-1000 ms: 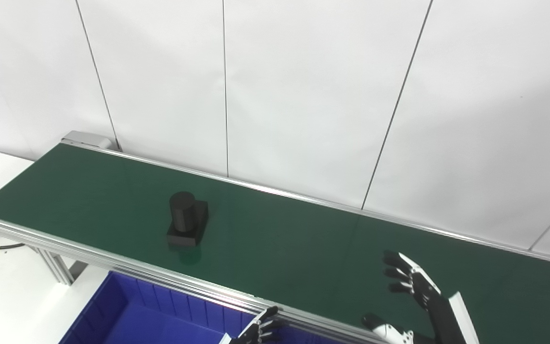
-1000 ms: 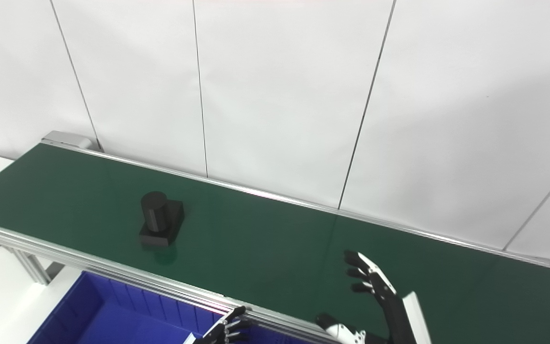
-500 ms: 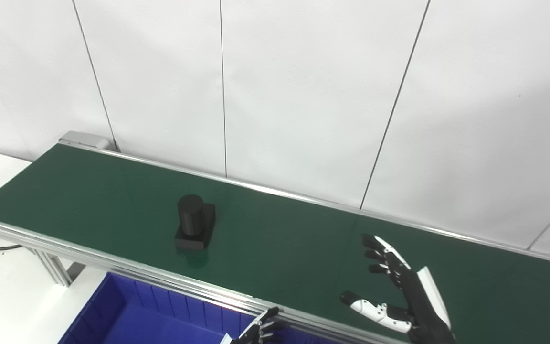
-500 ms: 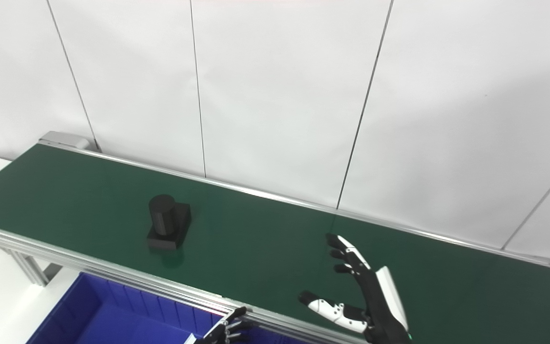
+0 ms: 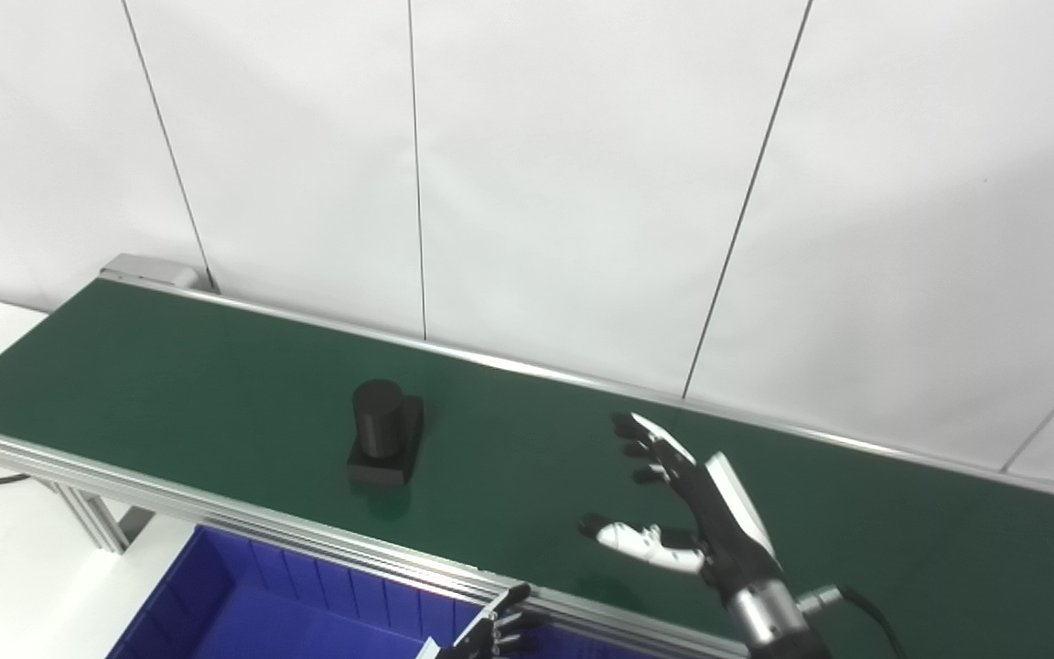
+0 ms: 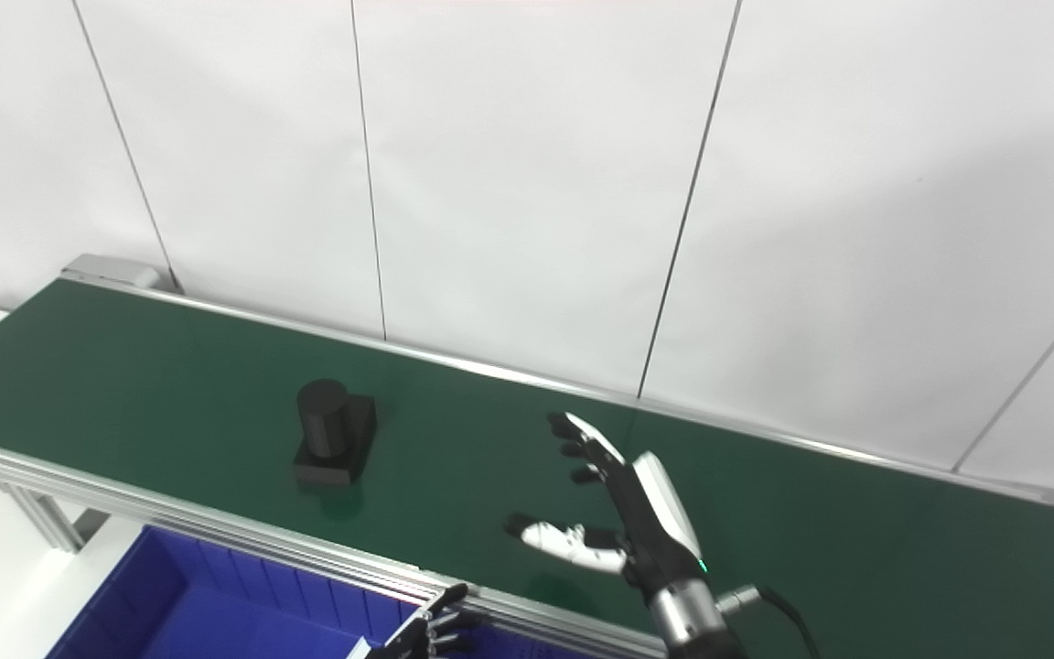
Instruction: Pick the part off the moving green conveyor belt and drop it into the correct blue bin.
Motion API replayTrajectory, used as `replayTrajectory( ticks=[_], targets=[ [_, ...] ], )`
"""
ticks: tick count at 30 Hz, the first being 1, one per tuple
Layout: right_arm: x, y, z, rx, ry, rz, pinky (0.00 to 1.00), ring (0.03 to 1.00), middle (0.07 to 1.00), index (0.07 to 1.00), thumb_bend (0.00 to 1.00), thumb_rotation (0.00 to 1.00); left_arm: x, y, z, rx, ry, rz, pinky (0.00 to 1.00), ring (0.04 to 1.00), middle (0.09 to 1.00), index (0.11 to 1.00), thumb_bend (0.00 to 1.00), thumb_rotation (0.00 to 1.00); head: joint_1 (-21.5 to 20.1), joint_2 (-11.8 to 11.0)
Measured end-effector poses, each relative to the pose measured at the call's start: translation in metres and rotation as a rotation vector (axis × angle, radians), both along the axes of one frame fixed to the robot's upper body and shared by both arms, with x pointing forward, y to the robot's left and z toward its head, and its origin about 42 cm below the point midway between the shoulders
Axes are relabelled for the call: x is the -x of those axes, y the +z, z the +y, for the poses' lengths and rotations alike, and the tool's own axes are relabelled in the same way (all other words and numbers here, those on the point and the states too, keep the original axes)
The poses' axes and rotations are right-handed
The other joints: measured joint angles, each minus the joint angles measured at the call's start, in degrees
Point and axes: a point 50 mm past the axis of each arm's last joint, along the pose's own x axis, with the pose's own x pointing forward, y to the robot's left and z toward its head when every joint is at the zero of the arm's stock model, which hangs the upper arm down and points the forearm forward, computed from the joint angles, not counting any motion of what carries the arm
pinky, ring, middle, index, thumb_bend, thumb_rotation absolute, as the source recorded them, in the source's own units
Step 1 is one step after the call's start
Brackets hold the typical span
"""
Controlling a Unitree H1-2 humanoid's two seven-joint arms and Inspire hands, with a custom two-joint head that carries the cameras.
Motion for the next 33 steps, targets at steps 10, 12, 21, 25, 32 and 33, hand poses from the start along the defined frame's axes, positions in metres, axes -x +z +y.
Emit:
replayTrajectory(
  ticks=[10, 12, 21, 25, 32, 33],
  targets=[
    [-0.026, -0.017, 0.029, 0.028, -0.006, 0.076, 0.73, 0.821, 0.862, 0.876, 0.65, 0.36, 0.0, 0.0, 0.0, 0.008, -0.007, 0.003, 0.69, 0.808, 0.858, 0.944, 0.79, 0.56, 0.35, 0.0],
    [-0.031, -0.02, 0.033, 0.037, -0.008, 0.085, 0.73, 0.825, 0.864, 0.878, 0.65, 0.36, 0.0, 0.0, 0.0, 0.007, -0.008, 0.003, 0.7, 0.807, 0.857, 0.945, 0.78, 0.55, 0.35, 0.0],
    [-0.05, -0.026, 0.064, 0.069, 0.031, 0.086, 0.69, 0.791, 0.824, 0.858, 0.68, 0.34, 0.001, 0.0, 0.0, 0.005, -0.01, 0.001, 0.7, 0.813, 0.858, 0.934, 0.79, 0.56, 1.05, 0.0],
    [-0.056, -0.023, 0.077, 0.081, 0.049, 0.078, 0.66, 0.779, 0.821, 0.858, 0.69, 0.36, 0.003, 0.0, 0.0, 0.005, -0.01, 0.005, 0.71, 0.813, 0.856, 0.931, 0.8, 0.56, 1.76, 0.09],
    [-0.066, -0.018, 0.091, 0.127, 0.072, 0.07, 0.67, 0.786, 0.832, 0.861, 0.71, 0.39, 0.006, -0.001, -0.001, 0.008, -0.008, 0.009, 0.72, 0.81, 0.85, 0.87, 0.79, 0.53, 2.64, -0.09],
    [-0.066, -0.018, 0.094, 0.131, 0.075, 0.069, 0.67, 0.785, 0.833, 0.856, 0.72, 0.39, 0.006, -0.001, -0.002, 0.008, -0.009, 0.009, 0.72, 0.806, 0.848, 0.852, 0.79, 0.52, 2.64, -0.09]
  ],
)
